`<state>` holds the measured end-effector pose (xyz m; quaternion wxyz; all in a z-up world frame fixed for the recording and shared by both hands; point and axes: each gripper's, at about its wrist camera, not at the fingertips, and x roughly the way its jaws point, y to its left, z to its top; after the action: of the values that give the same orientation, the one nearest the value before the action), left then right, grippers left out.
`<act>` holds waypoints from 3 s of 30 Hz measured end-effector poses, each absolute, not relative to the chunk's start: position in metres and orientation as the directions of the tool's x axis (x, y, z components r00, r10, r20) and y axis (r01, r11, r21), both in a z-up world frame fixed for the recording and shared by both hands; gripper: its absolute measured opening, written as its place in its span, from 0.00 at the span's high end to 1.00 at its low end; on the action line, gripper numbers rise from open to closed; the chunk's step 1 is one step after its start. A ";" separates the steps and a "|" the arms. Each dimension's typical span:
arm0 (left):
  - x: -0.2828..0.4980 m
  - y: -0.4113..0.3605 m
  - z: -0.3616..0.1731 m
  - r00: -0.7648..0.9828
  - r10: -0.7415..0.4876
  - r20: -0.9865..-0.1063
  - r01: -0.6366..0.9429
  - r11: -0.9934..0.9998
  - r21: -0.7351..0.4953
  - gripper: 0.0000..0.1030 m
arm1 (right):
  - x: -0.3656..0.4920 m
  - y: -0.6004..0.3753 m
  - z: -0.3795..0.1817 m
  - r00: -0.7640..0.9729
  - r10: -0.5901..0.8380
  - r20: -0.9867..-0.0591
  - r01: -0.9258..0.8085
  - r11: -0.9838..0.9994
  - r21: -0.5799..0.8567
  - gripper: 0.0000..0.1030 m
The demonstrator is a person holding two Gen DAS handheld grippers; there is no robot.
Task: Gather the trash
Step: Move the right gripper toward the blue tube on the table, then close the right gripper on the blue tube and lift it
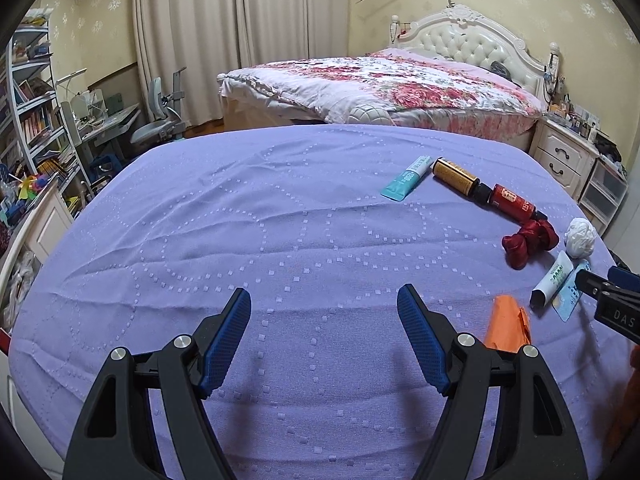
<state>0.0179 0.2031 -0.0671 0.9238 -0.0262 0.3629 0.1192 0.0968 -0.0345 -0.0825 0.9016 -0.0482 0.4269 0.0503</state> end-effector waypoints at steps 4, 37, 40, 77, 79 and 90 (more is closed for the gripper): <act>0.018 0.202 -0.067 0.708 0.205 -0.676 -0.239 0.970 0.043 0.29 | 0.093 -0.043 -0.080 0.632 0.066 -0.772 -0.130 0.991 -0.022 0.35; 0.016 0.214 -0.067 0.713 0.174 -0.680 -0.246 0.969 -0.010 0.29 | 0.076 -0.019 -0.088 0.608 0.044 -0.793 -0.156 0.986 -0.065 0.26; 0.017 0.212 -0.068 0.712 0.178 -0.679 -0.245 0.969 -0.003 0.29 | 0.071 -0.032 -0.087 0.611 0.042 -0.790 -0.142 0.988 -0.057 0.26; 0.014 0.190 -0.065 0.715 0.173 -0.677 -0.211 0.977 0.027 0.29 | 0.066 -0.052 -0.084 0.604 0.148 -0.783 -0.194 0.980 0.036 0.80; 0.014 0.185 -0.065 0.715 0.162 -0.680 -0.199 0.980 0.024 0.29 | 0.062 -0.055 -0.084 0.603 0.161 -0.781 -0.204 0.978 0.044 0.83; 0.009 0.147 -0.063 0.726 0.110 -0.679 -0.130 0.991 0.021 0.29 | 0.052 -0.069 -0.084 0.599 0.186 -0.779 -0.227 0.972 0.057 0.80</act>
<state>0.0086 0.1466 -0.0634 0.9289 -0.0140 0.3645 0.0648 0.0520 -0.0691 -0.0836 0.8940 -0.0239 0.4324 0.1153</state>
